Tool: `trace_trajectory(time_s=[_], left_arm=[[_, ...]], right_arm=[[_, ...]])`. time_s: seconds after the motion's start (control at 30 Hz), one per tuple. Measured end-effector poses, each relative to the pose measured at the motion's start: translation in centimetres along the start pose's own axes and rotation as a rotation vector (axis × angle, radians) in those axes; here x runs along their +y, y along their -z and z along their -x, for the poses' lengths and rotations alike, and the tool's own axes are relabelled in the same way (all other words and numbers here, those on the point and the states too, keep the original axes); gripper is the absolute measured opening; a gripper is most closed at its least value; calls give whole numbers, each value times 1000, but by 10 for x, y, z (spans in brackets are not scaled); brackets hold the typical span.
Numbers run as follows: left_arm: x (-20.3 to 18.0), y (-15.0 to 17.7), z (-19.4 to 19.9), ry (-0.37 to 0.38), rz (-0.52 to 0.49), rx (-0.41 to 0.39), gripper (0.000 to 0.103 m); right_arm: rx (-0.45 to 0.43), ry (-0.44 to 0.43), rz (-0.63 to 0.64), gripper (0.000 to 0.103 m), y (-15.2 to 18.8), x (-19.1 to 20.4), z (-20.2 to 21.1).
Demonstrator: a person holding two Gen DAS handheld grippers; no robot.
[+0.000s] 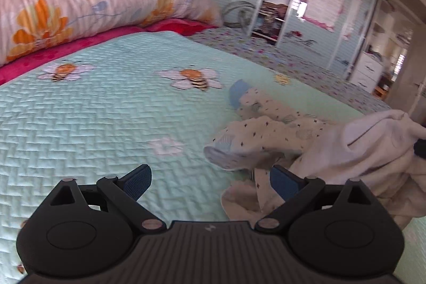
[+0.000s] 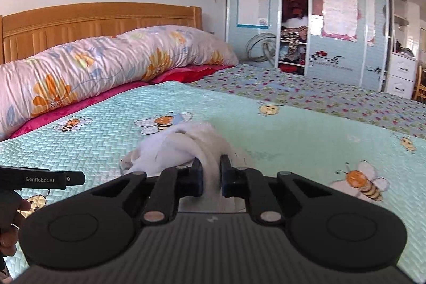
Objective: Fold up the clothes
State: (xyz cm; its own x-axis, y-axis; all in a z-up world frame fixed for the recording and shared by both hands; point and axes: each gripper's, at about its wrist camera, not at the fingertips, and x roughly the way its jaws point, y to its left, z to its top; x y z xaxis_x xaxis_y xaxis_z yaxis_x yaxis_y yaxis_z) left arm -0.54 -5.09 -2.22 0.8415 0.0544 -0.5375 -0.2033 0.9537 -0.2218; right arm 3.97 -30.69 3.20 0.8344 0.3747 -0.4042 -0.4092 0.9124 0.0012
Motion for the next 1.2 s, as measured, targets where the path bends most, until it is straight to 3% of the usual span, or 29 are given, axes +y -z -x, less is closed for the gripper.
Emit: trace_trajectory(time_s=[0.07, 0.33, 0.4, 0.47, 0.57, 0.67, 0.7, 0.83, 0.9, 0.93, 0.97, 1.0, 1.1, 1.2], left_arm=[[-24, 8, 2, 86, -66, 8, 99], [-132, 45, -3, 286, -315, 111, 97], [-160, 58, 0, 333, -426, 106, 97], [-187, 71, 4, 374, -547, 92, 97], [-218, 94, 12, 335, -691, 49, 97], [-231, 103, -8, 320, -752, 101, 96], [-232, 105, -15, 313, -755, 133, 94], [-242, 111, -41, 250, -763, 236, 70], [-243, 110, -49, 221, -742, 270, 43], [-242, 106, -48, 216, -698, 273, 19], [-241, 102, -48, 211, -654, 275, 6], [-240, 97, -46, 207, -609, 273, 6], [-240, 69, -19, 229, -484, 160, 5], [-237, 34, 15, 229, -384, 34, 5]], right_arm=[[18, 44, -28, 12, 14, -26, 30], [113, 209, -224, 10, 92, -114, 120], [115, 219, -284, 1, 102, -129, 130], [98, 233, -318, 1, 110, -140, 136], [74, 226, -339, 0, 121, -152, 142], [66, 209, -366, 0, 132, -162, 146], [72, 200, -378, 0, 137, -165, 147], [117, 159, -427, 6, 157, -171, 152], [141, 144, -443, 7, 165, -171, 153], [148, 139, -447, 7, 168, -170, 153], [152, 140, -451, 7, 170, -170, 153], [153, 141, -455, 18, 173, -169, 154], [142, 140, -467, 47, 179, -169, 157], [119, 123, -459, 59, 182, -167, 164]])
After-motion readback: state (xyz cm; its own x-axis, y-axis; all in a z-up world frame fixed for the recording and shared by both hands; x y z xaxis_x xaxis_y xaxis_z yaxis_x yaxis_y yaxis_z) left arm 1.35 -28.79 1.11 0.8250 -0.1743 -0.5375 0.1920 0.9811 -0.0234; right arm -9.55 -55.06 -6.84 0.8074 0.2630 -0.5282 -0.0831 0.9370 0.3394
